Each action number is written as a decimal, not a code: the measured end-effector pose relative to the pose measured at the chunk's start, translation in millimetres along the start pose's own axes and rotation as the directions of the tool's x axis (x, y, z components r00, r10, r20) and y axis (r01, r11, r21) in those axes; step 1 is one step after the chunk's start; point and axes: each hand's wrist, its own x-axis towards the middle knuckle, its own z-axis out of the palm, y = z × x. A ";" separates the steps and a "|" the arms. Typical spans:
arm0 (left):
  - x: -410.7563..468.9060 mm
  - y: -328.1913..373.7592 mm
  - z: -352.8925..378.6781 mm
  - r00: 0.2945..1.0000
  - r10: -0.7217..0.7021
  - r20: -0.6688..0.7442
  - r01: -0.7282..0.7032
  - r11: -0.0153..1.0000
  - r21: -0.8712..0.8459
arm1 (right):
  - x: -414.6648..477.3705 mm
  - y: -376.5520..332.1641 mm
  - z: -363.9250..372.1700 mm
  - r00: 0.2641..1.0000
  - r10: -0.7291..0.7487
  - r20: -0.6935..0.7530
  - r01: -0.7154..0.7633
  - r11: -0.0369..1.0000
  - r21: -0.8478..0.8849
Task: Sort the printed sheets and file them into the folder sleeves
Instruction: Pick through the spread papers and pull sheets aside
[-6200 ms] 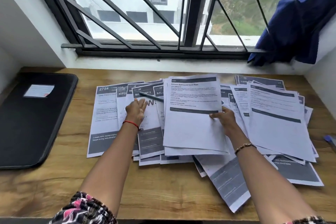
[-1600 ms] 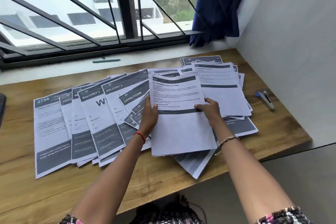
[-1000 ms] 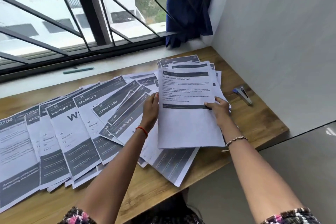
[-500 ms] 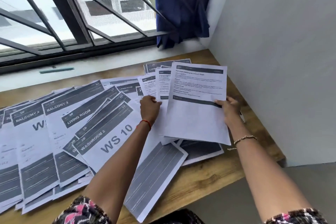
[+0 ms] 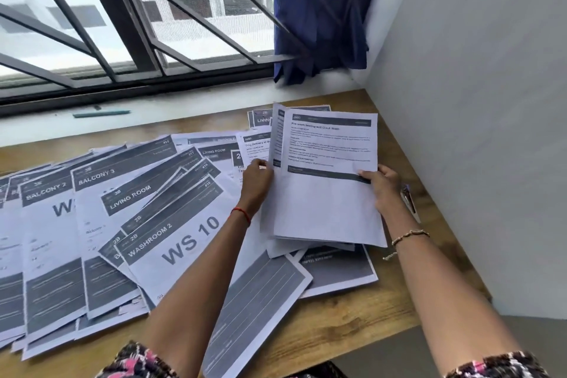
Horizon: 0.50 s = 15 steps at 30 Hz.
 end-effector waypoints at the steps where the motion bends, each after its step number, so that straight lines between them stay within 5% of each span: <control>1: 0.4 -0.3 -0.1 0.999 -0.024 0.040 0.027 0.996 -0.080 | 0.2 0.4 1.2 1.000 0.003 0.002 -0.003 1.000 -0.003; 4: -2.9 -2.3 0.9 0.989 -0.032 0.146 0.073 0.957 -0.282 | -0.2 1.3 4.7 1.000 -0.003 0.020 0.004 1.000 -0.021; 15: -14.2 -0.4 -0.5 0.945 0.155 0.287 -0.043 0.931 -0.361 | -8.0 -2.1 16.6 0.997 -0.083 0.006 0.083 0.981 -0.175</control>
